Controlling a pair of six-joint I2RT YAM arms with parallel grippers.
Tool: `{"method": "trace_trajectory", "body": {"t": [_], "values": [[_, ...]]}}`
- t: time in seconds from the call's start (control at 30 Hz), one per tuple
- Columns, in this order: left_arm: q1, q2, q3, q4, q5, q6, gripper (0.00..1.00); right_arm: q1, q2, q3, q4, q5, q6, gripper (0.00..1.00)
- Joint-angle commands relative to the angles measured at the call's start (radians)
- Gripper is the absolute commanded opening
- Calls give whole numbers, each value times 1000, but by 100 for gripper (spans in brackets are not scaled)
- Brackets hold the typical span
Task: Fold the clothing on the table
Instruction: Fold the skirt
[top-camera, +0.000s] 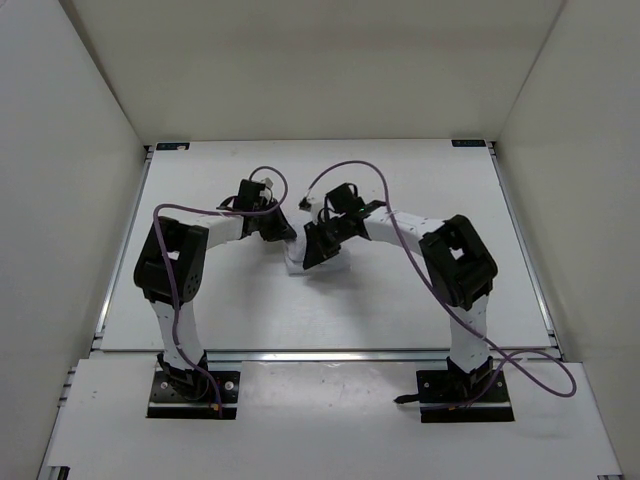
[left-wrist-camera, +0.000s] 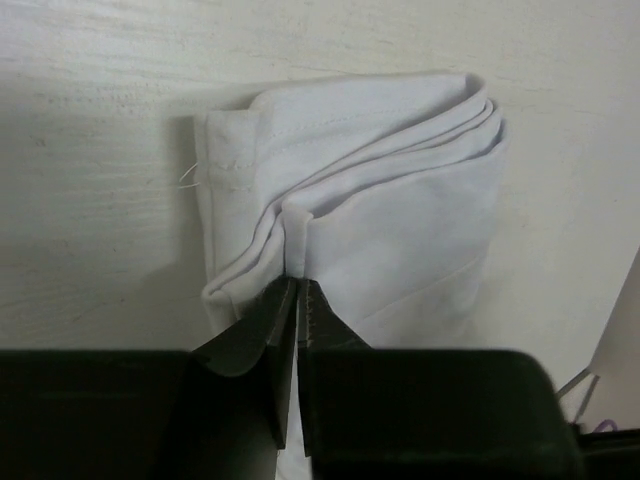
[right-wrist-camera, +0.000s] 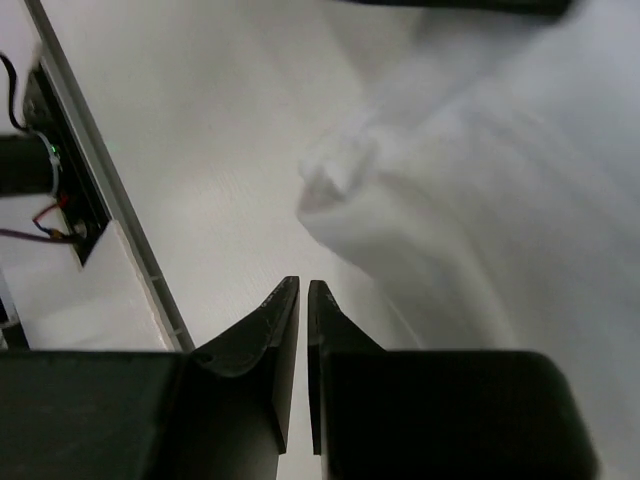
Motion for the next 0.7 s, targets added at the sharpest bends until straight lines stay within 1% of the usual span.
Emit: {"method": "trace_trajectory", "body": {"t": [0.0,0.07,0.13,0.17,0.23,0.3,0.37,0.43,0.57,0.67], "values": [[12,-11,40,3,-18,8,15,-109,-148,-10,68,-6,55,6],[5,-12,26,24,-22,-8,10,-157,-198,-22,103,39,79,5],[-1,-5,16,41,-25,-20,7,-174,-202,-19,114,81,69,5],[-6,-5,15,41,-24,-21,6,-185,-182,-13,114,106,67,1],[-14,9,21,32,-24,-23,5,-183,-118,36,101,108,67,0],[-26,12,27,23,-21,-12,4,-183,-45,124,64,85,63,0],[-21,18,24,17,-30,-6,3,-139,43,200,24,76,44,0],[-17,23,29,-6,-31,-5,3,-101,87,244,-7,62,29,0],[2,32,46,-14,-27,12,2,-18,123,218,-1,36,15,0],[17,46,61,-21,-31,15,3,22,101,182,-19,40,-5,0]]}}
